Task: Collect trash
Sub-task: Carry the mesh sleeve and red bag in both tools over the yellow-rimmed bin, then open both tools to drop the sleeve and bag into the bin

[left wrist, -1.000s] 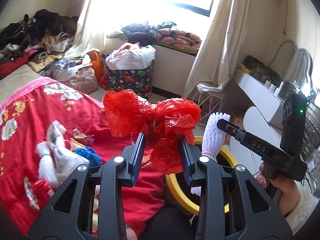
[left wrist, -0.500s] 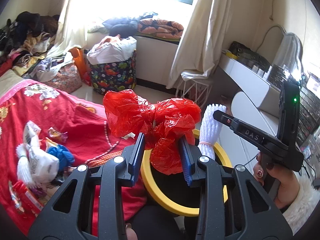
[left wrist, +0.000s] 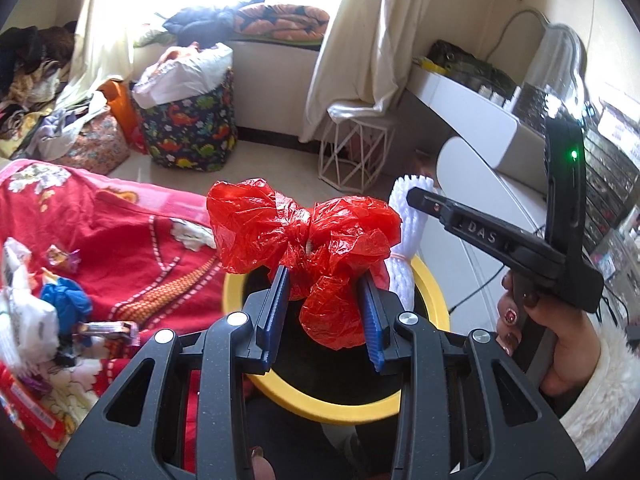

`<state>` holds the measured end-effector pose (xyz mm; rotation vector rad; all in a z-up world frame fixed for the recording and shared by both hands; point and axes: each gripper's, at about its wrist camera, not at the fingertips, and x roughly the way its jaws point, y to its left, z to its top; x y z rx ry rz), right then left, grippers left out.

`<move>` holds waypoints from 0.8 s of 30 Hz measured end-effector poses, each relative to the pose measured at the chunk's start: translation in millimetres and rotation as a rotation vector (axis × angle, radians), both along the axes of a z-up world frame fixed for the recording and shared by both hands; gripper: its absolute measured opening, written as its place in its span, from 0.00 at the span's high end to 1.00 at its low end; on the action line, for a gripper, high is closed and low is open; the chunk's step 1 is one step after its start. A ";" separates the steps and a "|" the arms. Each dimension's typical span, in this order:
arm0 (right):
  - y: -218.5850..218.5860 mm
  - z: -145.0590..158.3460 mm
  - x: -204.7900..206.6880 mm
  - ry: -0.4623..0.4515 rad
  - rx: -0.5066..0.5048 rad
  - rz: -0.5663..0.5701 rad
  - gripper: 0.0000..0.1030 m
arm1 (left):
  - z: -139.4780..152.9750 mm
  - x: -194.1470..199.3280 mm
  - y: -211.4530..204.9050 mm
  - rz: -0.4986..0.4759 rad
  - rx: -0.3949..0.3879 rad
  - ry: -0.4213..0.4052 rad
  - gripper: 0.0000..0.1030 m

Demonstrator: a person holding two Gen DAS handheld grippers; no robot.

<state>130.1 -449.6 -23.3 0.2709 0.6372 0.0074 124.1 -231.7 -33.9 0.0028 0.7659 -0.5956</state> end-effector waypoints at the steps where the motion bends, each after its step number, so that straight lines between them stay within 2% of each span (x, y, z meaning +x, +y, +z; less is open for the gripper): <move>1: -2.4 -1.5 -0.1 0.002 0.001 -0.006 0.78 | -2.5 0.2 -3.2 -0.009 0.003 0.007 0.74; 9: -17.3 -10.6 -0.5 0.015 0.018 -0.040 0.74 | -18.1 2.7 -18.5 -0.054 0.015 0.044 0.73; 11: -19.4 -11.6 -1.3 0.016 0.025 -0.048 0.64 | -21.0 3.4 -19.8 -0.062 0.008 0.055 0.66; 13: -22.0 -12.9 -2.0 0.018 0.039 -0.055 0.55 | -21.8 3.4 -19.1 -0.062 0.001 0.054 0.41; 16: -23.4 -13.7 -1.9 0.025 0.051 -0.063 0.48 | -21.0 2.4 -15.9 -0.051 -0.013 0.044 0.22; 20: -16.5 -9.0 -3.7 0.017 0.035 -0.052 0.37 | -17.7 2.2 -8.2 -0.011 -0.025 0.025 0.12; 24: 1.3 -0.2 -7.1 -0.011 -0.006 -0.020 0.28 | -9.9 0.6 4.8 0.046 -0.042 -0.013 0.11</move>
